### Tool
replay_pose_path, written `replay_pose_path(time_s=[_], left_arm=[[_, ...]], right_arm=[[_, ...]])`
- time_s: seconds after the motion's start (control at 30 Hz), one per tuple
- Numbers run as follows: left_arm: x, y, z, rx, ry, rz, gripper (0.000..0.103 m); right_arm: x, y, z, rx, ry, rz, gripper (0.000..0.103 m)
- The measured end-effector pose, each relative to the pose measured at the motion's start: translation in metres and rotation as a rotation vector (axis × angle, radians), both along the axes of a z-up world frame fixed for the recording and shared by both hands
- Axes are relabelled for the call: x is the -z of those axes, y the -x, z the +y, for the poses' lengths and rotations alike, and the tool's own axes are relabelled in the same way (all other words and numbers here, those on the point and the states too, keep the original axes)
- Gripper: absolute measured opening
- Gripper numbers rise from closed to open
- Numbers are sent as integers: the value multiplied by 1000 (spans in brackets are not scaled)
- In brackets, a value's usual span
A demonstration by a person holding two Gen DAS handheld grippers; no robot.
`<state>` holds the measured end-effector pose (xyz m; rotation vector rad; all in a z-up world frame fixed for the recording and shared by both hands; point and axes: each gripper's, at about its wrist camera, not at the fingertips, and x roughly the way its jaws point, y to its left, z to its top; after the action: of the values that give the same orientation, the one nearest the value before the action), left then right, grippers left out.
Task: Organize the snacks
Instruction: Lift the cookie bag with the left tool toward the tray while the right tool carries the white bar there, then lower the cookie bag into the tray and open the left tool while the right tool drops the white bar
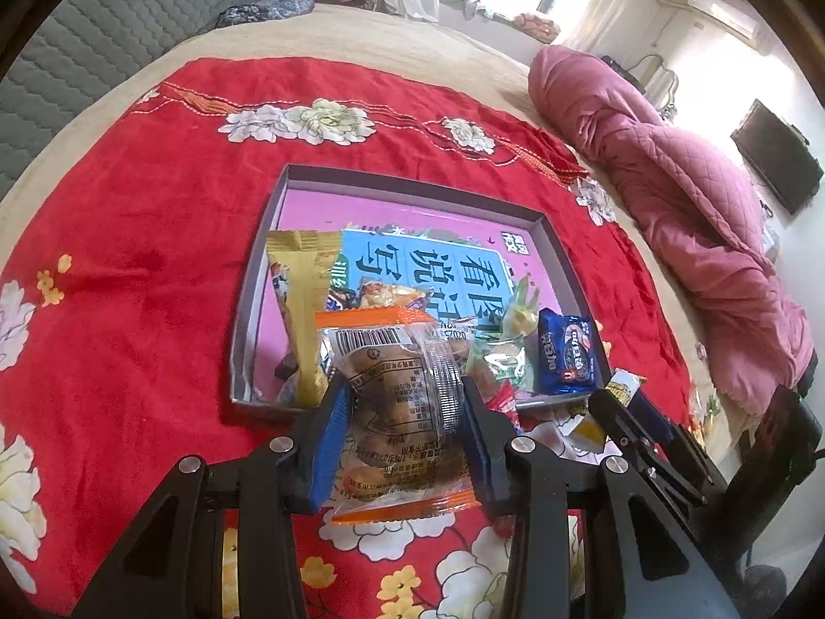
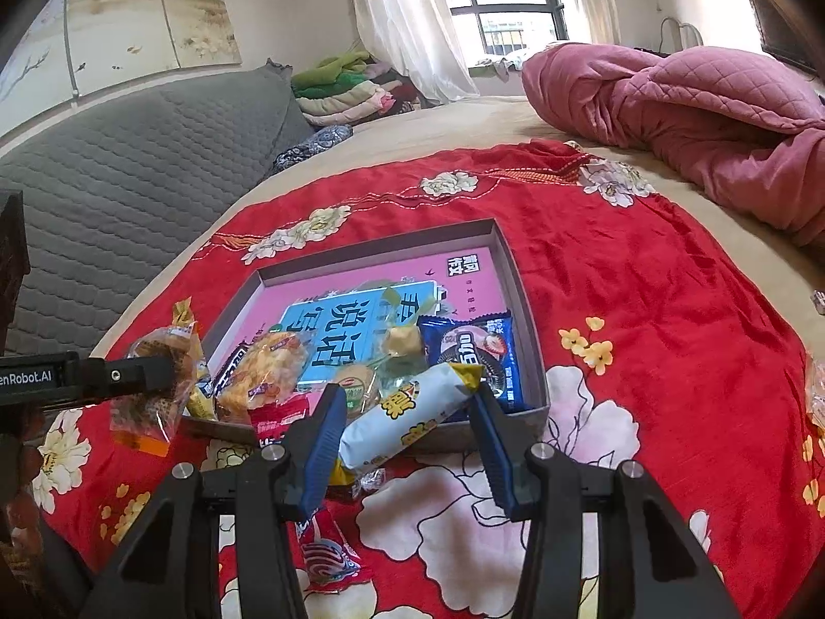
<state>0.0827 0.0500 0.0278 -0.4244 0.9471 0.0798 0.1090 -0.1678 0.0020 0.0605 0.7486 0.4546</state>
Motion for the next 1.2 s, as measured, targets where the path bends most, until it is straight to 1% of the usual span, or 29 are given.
replay_pose_path(time_s=[0.47, 1.2], left_arm=[[3, -18, -4, 12, 3, -8, 42], [11, -56, -25, 65, -14, -4, 42]], right_arm=[[0, -4, 5, -10, 28, -33, 49], [7, -22, 6, -3, 25, -33, 49]])
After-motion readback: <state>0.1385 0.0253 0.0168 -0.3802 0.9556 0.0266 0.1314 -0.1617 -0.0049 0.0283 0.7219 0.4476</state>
